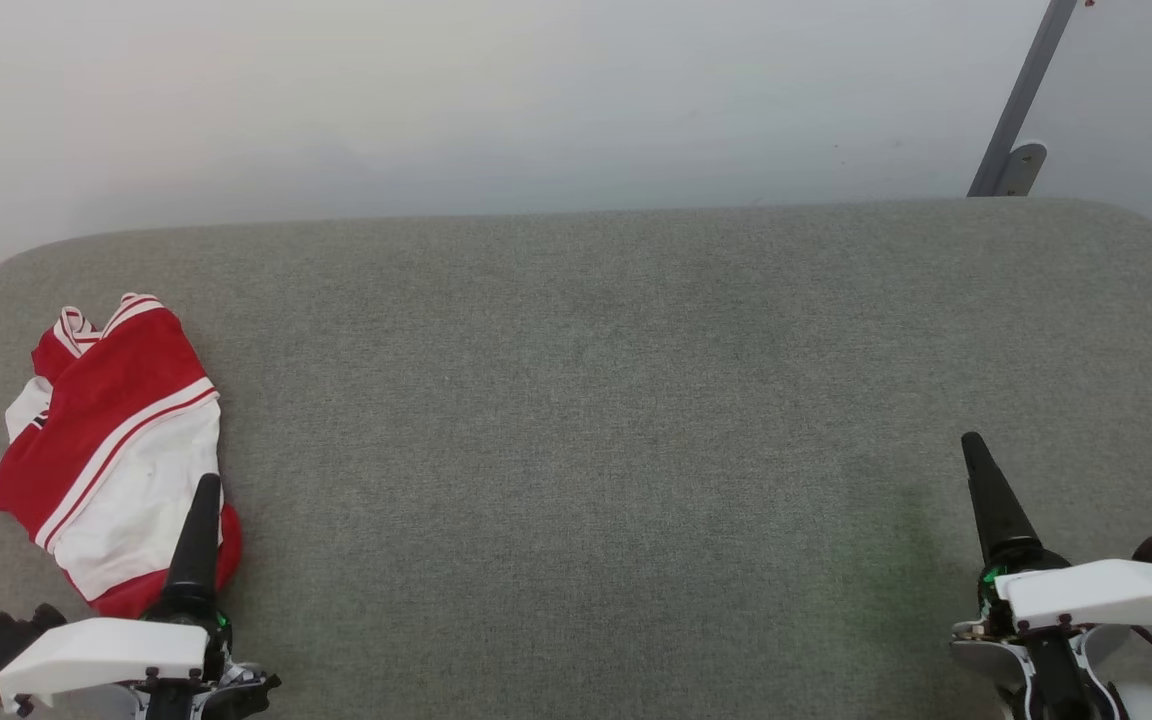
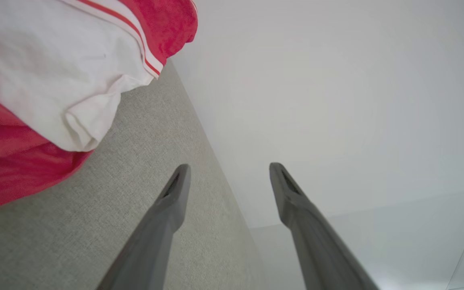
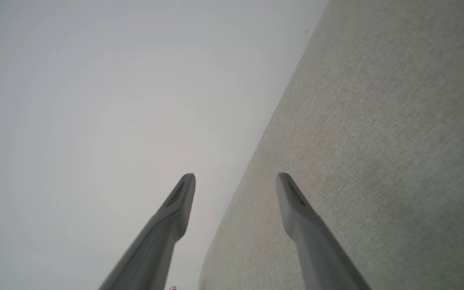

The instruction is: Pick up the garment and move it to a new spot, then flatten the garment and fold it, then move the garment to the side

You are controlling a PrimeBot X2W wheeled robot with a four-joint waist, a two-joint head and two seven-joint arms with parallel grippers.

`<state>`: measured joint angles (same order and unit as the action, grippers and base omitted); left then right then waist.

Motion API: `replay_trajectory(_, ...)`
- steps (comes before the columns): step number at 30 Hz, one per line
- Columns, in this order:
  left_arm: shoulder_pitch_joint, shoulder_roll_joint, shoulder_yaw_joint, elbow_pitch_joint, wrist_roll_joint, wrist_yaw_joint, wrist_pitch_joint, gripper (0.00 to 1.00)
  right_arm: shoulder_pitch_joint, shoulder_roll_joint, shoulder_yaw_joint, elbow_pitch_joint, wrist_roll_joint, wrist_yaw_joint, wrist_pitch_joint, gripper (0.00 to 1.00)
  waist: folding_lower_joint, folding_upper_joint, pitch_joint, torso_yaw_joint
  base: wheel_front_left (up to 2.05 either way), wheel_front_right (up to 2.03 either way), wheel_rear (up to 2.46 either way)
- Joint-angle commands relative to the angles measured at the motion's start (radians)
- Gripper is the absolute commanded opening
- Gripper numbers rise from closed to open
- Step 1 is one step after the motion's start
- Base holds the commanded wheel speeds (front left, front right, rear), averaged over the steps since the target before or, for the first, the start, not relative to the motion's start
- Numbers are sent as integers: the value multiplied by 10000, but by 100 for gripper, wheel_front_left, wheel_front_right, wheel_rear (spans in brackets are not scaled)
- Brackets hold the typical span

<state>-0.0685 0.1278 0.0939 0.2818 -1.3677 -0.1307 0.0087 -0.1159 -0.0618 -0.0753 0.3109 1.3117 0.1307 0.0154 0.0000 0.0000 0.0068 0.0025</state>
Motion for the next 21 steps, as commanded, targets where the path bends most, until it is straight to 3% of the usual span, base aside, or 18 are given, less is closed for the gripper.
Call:
replay_trajectory(1,-287,123,1,-191,397,0,-82,100,-336,-51,32,-157,-414,0,-127,100,0,0,2,2,0,0,0)
replay_trajectory(21,-172,435,-323,-403,4985,10,-793,100,-645,-58,282,-359,-5736,0,-845,100,0,0,51,63,0,0,0)
